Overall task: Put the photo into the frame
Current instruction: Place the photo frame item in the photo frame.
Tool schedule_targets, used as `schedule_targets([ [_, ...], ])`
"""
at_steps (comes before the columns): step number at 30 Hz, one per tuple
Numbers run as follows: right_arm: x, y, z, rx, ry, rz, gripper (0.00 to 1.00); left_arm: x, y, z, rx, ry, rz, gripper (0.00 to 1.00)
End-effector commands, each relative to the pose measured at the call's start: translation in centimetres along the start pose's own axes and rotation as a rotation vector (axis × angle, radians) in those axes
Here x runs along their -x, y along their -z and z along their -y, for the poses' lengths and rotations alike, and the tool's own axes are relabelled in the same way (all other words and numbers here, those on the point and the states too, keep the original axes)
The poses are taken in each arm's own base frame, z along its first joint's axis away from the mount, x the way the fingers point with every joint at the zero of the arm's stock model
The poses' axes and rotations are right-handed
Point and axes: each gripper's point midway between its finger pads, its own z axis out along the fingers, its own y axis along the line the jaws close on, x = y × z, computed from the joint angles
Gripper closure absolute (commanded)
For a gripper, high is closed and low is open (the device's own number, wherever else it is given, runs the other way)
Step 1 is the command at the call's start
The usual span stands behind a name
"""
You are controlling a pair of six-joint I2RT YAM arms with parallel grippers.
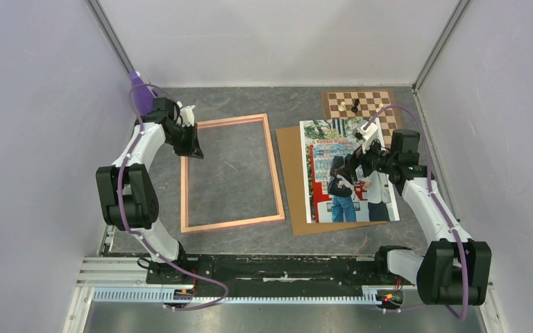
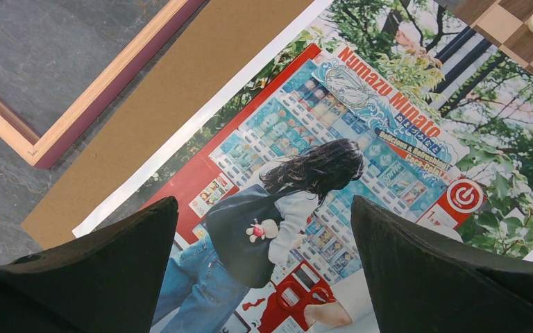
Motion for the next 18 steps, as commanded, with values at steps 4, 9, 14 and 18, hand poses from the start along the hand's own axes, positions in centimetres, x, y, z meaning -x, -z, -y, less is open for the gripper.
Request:
schedule_targets([
  [4,0.1,0.0,-0.1,-0.001,0.031,0.009,0.02,2.1,0.1,0.0,0.002,-0.02,0.082,0.98],
  [9,0.5,-0.2,-0.2,0.001,0.049,0.008,0.02,2.0,0.0,0.1,-0.004,-0.014,0.088,0.98],
  [14,1.3,-1.5,-1.7,0.025,0.109,-0.011,0.02,2.0,0.0,0.2,-0.012,-0.016,0.088,0.98],
  [18,2.2,-3.0,-2.8,0.034,0.156,-0.023,0.02,2.0,0.0,0.3,-0.014,-0.024,0.081,0.98],
])
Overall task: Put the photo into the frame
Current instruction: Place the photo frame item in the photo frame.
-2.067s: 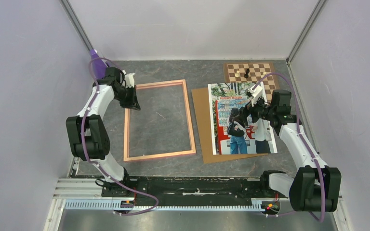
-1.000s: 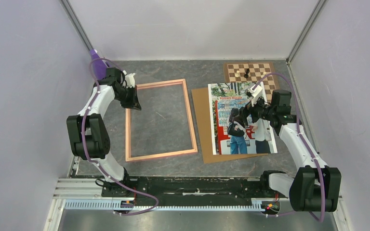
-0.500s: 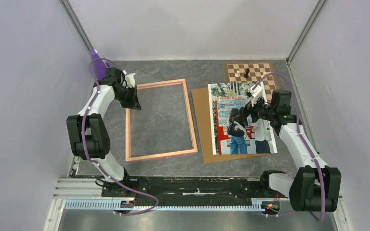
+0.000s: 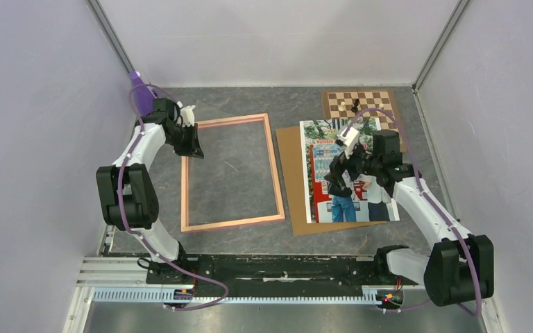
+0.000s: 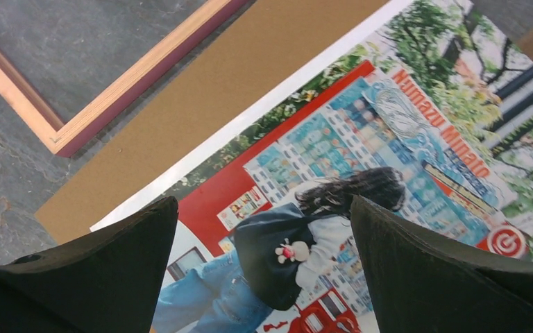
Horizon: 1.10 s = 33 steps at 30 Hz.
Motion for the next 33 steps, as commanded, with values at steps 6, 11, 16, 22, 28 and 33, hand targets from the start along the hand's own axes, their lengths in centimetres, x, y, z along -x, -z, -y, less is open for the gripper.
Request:
schedule_targets([
  [6,3.7,-4.2,-1.7,-0.01,0.151,-0.011,0.02,1.6,0.4,0.4,-0.018,-0.036,0.043,0.98],
  [11,4.7,-6.9,-3.1,0.01,0.188,-0.016,0.02,1.4,0.4,0.4,-0.018,-0.045,0.032,0.98],
  [16,5.2,-8.8,-3.8,0.008,0.193,-0.015,0.01,1.4,0.3,0.3,-0.023,-0.049,0.029,0.98],
  [22,6.3,-10.7,-4.2,-0.039,0.219,-0.01,0.01,1.4,0.1,0.4,-0.032,-0.054,0.028,0.98],
  [28,6.8,-12.1,-4.5,-0.036,0.21,-0.011,0.01,1.5,0.1,0.1,-0.018,-0.058,0.028,0.98],
  [33,6.5,-12.8,-5.2,-0.015,0.21,-0.023,0.01,1.2,-0.2,-0.1,-0.017,-0.053,0.015,0.98],
])
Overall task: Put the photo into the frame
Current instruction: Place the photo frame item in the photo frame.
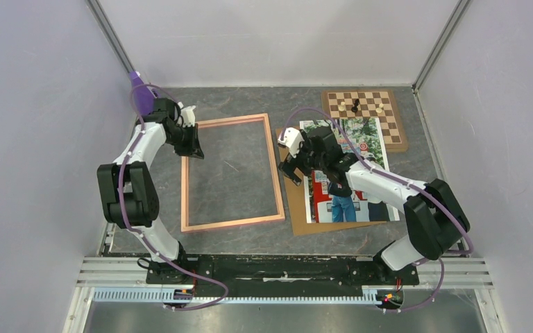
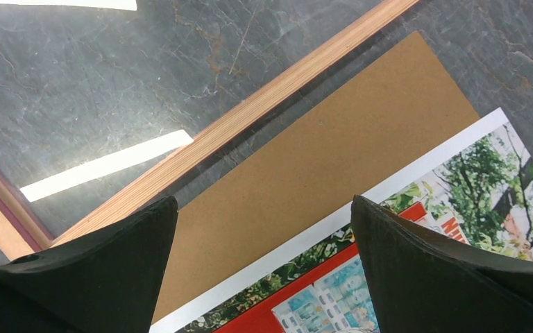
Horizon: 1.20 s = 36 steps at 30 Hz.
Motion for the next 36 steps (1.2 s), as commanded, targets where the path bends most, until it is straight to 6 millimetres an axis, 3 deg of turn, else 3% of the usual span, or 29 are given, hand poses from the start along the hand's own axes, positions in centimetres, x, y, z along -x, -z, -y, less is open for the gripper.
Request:
schedule_targets([
  [1,2.5,-0.4,0.6,-0.027,0.008,0.055,0.01,1.2,-0.1,-0.1,-0.01,-0.05,0.027,0.98],
  [12,3.3,-1.3,0.2,-0.02,0.025,0.057,0.01,1.2,-0.4,-0.4,0.005,-0.047,0.025,0.98],
  [20,5.9,-4.4,-0.3,0.004,0.069,0.081,0.01,1.2,-0.8,-0.6,0.006,-0.033,0.021,0.98],
  [36,6.7,-11.0,-3.7,0.074,0.137,0.034,0.01,0.8,-1.5,-1.0,0.012,-0.022,0.004,0.98],
])
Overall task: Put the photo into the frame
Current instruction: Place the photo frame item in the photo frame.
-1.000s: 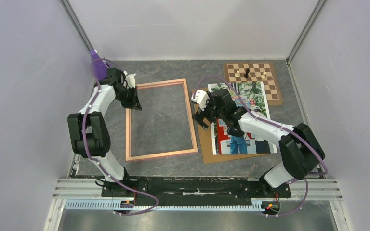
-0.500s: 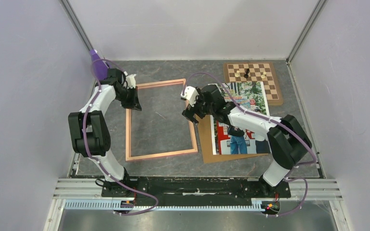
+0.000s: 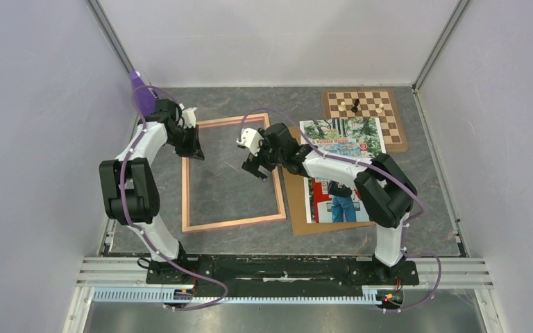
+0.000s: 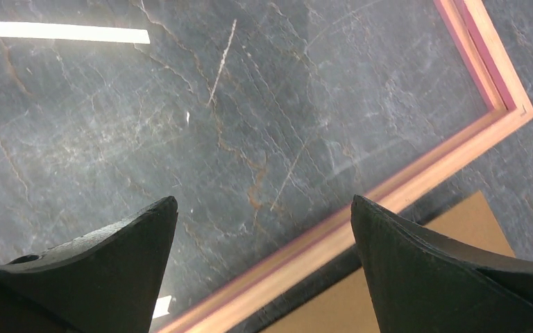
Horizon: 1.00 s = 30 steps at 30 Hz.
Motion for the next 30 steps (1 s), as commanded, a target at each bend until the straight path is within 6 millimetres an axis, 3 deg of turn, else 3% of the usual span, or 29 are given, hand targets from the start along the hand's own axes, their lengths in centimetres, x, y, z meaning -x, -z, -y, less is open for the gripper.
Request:
schedule_targets([
  [1,1.7,-1.4,-0.2,0.008,0.031,0.021,0.01,1.1,-0.4,-0.3,0.005,-0.033,0.027,0.98],
  [14,2.6,-6.0,-4.3,0.125,0.046,0.016,0.01,0.8,-0.5,-0.6,0.017,-0.032,0.018,0.97],
  [19,3.5,-6.9,-4.9,0.15,0.045,0.027,0.01,0.6,-0.7,-0.6,0.017,-0.028,0.011,0.96],
  [30,3.4,-7.9,-5.5,0.179,0.047,0.03,0.01,0.2,-1.1,-0.8,0.016,-0.023,-0.003,0.94],
])
